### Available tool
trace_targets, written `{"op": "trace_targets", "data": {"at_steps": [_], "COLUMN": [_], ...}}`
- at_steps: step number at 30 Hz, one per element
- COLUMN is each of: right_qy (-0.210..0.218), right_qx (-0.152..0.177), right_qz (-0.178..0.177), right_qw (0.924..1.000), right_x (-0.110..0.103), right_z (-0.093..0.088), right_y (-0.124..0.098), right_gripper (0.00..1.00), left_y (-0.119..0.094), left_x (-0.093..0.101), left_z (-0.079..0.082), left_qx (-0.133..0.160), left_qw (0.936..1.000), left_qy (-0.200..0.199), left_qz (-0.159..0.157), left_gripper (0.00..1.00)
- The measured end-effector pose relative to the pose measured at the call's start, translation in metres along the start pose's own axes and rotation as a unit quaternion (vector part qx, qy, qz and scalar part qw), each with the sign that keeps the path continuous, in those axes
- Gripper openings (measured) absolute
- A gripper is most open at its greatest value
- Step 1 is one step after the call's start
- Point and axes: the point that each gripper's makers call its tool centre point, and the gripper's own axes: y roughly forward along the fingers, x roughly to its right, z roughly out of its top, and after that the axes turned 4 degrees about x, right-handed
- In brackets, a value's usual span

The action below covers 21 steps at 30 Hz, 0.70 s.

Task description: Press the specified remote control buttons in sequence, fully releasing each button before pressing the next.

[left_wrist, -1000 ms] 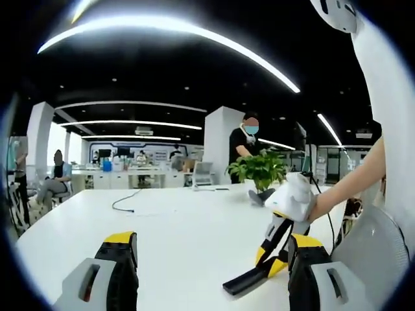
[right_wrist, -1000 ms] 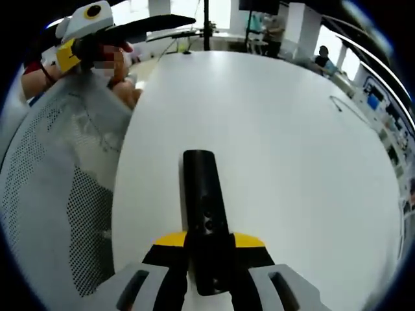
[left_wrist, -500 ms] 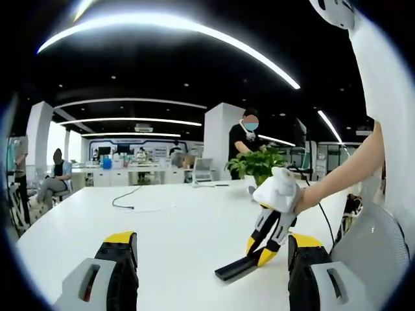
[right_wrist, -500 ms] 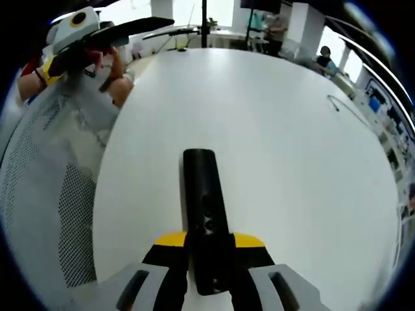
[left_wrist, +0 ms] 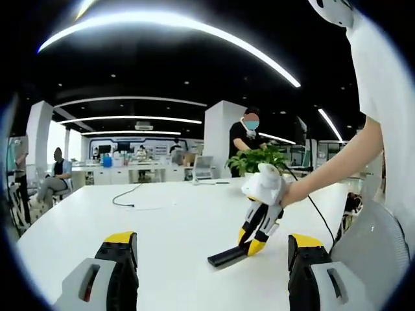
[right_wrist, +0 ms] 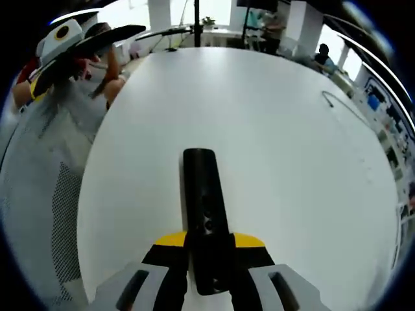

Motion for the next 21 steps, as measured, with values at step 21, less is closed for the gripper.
{"op": "trace_targets", "data": {"at_steps": [21], "right_qy": [-0.002], "right_qx": [-0.002], "right_qz": [0.001], "right_qw": [1.0000], "right_x": [0.034], "right_z": [0.003], "right_y": [0.003], "right_gripper": [0.21], "left_y": [0.001], "left_x": [0.000], "left_z": [-0.004], "left_qx": [-0.011], "left_qw": [0.9999], "left_qy": [-0.003], "left_qz": [0.000], "left_gripper": [1.00]}}
